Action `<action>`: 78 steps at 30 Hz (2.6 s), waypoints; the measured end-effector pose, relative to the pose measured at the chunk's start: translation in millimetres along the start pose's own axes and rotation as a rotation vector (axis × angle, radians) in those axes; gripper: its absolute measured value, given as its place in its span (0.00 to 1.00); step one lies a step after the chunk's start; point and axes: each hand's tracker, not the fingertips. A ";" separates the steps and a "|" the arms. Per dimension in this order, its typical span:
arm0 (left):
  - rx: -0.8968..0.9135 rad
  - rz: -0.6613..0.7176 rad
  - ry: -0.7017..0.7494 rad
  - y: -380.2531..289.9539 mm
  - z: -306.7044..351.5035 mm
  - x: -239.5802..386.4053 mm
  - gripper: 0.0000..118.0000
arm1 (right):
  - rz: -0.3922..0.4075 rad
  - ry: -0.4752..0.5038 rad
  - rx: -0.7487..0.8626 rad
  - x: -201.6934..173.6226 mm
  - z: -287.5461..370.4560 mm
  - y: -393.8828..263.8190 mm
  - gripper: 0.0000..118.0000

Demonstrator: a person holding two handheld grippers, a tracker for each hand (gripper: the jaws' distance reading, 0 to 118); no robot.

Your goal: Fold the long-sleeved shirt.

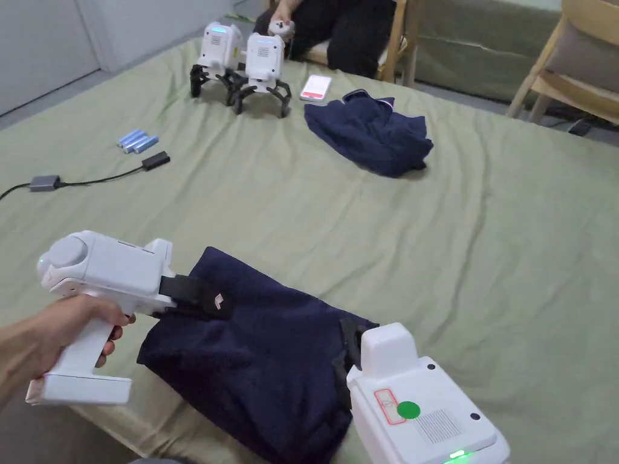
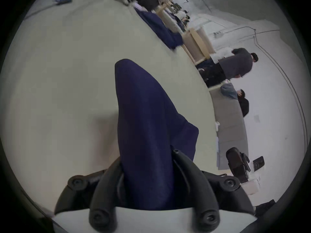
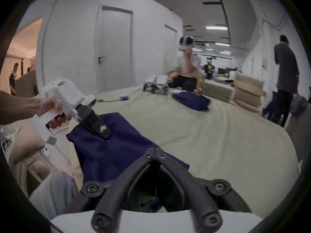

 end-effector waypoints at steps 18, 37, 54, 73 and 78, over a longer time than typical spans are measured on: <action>0.491 -0.172 0.641 -27.1 83.1 100.9 0.91 | -0.116 -0.011 0.033 55.7 43.0 38.3 0.00; 1.038 -0.746 0.337 -150.5 -107.1 512.5 0.94 | -0.124 -0.792 0.344 257.0 289.3 88.3 0.07; 1.024 -0.763 0.302 -144.9 -83.8 523.5 0.94 | -0.102 -0.816 0.425 259.9 297.8 99.0 1.00; 1.048 -0.768 0.305 -145.2 -76.5 518.4 0.94 | -0.091 -0.823 0.427 260.3 293.1 97.0 1.00; 1.053 -0.771 0.303 -145.4 -76.7 520.0 0.94 | -0.059 -0.846 0.420 257.0 291.1 96.8 1.00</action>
